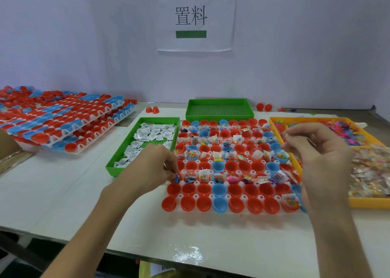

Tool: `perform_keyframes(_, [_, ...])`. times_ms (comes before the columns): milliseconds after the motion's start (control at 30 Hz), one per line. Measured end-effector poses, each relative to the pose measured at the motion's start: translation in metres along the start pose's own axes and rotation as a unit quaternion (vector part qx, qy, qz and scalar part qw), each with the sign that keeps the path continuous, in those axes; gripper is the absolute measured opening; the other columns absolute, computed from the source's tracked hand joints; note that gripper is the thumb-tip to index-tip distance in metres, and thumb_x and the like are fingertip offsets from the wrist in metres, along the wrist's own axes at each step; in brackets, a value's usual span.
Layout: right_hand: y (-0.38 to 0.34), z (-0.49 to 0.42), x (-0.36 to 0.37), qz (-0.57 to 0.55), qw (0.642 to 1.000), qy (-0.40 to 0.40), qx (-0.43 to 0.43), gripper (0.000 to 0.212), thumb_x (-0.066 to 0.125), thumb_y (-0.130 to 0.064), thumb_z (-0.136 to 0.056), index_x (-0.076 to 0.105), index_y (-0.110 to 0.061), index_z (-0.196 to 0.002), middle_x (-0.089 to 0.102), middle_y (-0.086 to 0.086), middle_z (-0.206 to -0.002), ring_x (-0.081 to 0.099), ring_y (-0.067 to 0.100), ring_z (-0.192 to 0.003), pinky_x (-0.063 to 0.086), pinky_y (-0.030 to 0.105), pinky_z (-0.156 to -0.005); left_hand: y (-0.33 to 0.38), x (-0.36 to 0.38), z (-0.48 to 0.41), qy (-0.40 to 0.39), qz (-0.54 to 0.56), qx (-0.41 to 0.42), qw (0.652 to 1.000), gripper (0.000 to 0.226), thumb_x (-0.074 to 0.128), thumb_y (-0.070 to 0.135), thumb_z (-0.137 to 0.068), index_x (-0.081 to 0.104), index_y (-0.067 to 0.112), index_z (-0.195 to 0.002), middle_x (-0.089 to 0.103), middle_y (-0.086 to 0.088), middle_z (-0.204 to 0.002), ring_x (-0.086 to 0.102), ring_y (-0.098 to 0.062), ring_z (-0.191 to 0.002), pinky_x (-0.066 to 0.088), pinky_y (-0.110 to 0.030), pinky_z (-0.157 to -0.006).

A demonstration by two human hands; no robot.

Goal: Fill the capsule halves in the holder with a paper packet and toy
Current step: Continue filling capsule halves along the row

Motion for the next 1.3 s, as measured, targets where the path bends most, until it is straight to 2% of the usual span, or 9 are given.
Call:
perform_keyframes(400, [0.006, -0.002, -0.002, -0.002, 1.0, -0.002, 0.004, 0.026, 0.065, -0.003, -0.089, 0.071, -0.027, -0.081, 0.07, -0.008, -0.077, 0.065, 0.008, -0.068, 0.055, 0.015, -0.066, 0.005, -0.01, 0.009, -0.01, 0.009, 0.013, 1.0, 0.02, 0.082, 0.013, -0.081, 0.07, 0.03, -0.081, 0.068, 0.014, -0.077, 0.066, -0.004, -0.073, 0.056, -0.025, -0.073])
perform_keyframes(633, [0.012, -0.006, -0.008, 0.005, 1.0, 0.003, 0.003, 0.023, 0.066, -0.004, -0.09, 0.072, -0.025, -0.082, 0.071, -0.009, -0.08, 0.067, 0.009, -0.071, 0.056, 0.017, -0.067, -0.003, -0.021, 0.015, -0.024, 0.043, 0.025, 0.998, 0.02, 0.081, 0.015, -0.081, 0.074, 0.033, -0.084, 0.072, 0.017, -0.079, 0.066, 0.002, -0.073, 0.052, -0.014, -0.063])
perform_keyframes(733, [0.02, -0.014, -0.026, 0.027, 0.999, 0.024, -0.002, 0.014, 0.068, -0.017, -0.086, 0.073, -0.03, -0.082, 0.071, -0.01, -0.081, 0.068, 0.009, -0.073, 0.055, 0.016, -0.068, -0.02, -0.032, 0.007, 0.058, 0.051, 0.02, 0.997, 0.025, 0.077, 0.016, -0.086, 0.072, 0.04, -0.083, 0.073, 0.021, -0.085, 0.065, 0.005, -0.076, 0.046, -0.01, -0.06])
perform_keyframes(800, [0.033, -0.023, -0.049, 0.115, 0.993, 0.037, 0.002, 0.01, 0.066, -0.032, -0.08, 0.073, -0.039, -0.084, 0.071, -0.018, -0.082, 0.067, 0.001, -0.076, 0.052, 0.013, -0.064, -0.035, -0.036, -0.004, 0.127, 0.047, -0.005, 0.991, 0.02, 0.072, 0.016, -0.09, 0.074, 0.036, -0.095, 0.074, 0.016, -0.101, 0.065, 0.004, -0.079, 0.046, -0.015, -0.067])
perform_keyframes(867, [0.057, -0.031, -0.077, 0.247, 0.968, 0.014, 0.037, 0.012, 0.069, -0.033, -0.083, 0.071, -0.042, -0.089, 0.071, -0.021, -0.088, 0.065, 0.001, -0.084, 0.051, 0.021, -0.066, -0.052, -0.03, -0.02, 0.135, 0.024, -0.048, 0.989, 0.024, 0.07, 0.019, -0.092, 0.073, 0.028, -0.114, 0.07, 0.006, -0.122, 0.066, -0.006, -0.095, 0.05, -0.025, -0.079])
perform_keyframes(967, [0.097, -0.037, -0.11, 0.372, 0.913, -0.054, 0.158, 0.034, 0.077, -0.023, -0.085, 0.069, -0.025, -0.118, 0.068, 0.01, -0.12, 0.062, 0.029, -0.108, 0.053, 0.049, -0.087, -0.067, -0.013, -0.041, 0.072, -0.025, -0.098, 0.992, 0.041, 0.071, 0.03, -0.091, 0.064, 0.024, -0.131, 0.06, -0.001, -0.14, 0.061, -0.02, -0.115, 0.049, -0.038, -0.099])
perform_keyframes(1067, [0.107, -0.039, -0.114, 0.425, 0.885, -0.085, 0.172, 0.045, 0.083, -0.019, -0.08, 0.069, -0.017, -0.122, 0.065, 0.015, -0.121, 0.063, 0.034, -0.108, 0.052, 0.052, -0.091, -0.07, -0.004, -0.055, 0.076, -0.028, -0.11, 0.991, 0.031, 0.074, 0.029, -0.088, 0.072, 0.019, -0.118, 0.066, -0.005, -0.129, 0.063, -0.019, -0.104, 0.051, -0.034, -0.089])
perform_keyframes(1200, [0.108, -0.037, -0.112, 0.378, 0.907, -0.071, 0.175, 0.019, 0.085, -0.016, -0.077, 0.075, -0.029, -0.086, 0.069, 0.001, -0.085, 0.068, 0.025, -0.074, 0.053, 0.045, -0.051, -0.069, -0.003, -0.058, 0.133, 0.008, -0.112, 0.985, 0.009, 0.08, 0.027, -0.083, 0.072, 0.022, -0.082, 0.075, 0.0, -0.093, 0.06, -0.006, -0.075, 0.045, -0.026, -0.068])
perform_keyframes(1300, [0.107, -0.038, -0.112, 0.354, 0.921, -0.039, 0.156, 0.017, 0.083, -0.019, -0.079, 0.07, -0.026, -0.071, 0.071, -0.003, -0.075, 0.066, 0.018, -0.067, 0.051, 0.038, -0.055, -0.07, -0.005, -0.052, 0.208, 0.014, -0.138, 0.968, 0.011, 0.08, 0.031, -0.082, 0.073, 0.024, -0.082, 0.071, 0.007, -0.088, 0.063, -0.013, -0.08, 0.047, -0.03, -0.072])
Point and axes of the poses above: each hand's wrist, its own z-axis away from the middle knuckle, its own x-axis out of the palm, y = z × x, the point moved 4 cm from there along -z, towards the middle knuckle
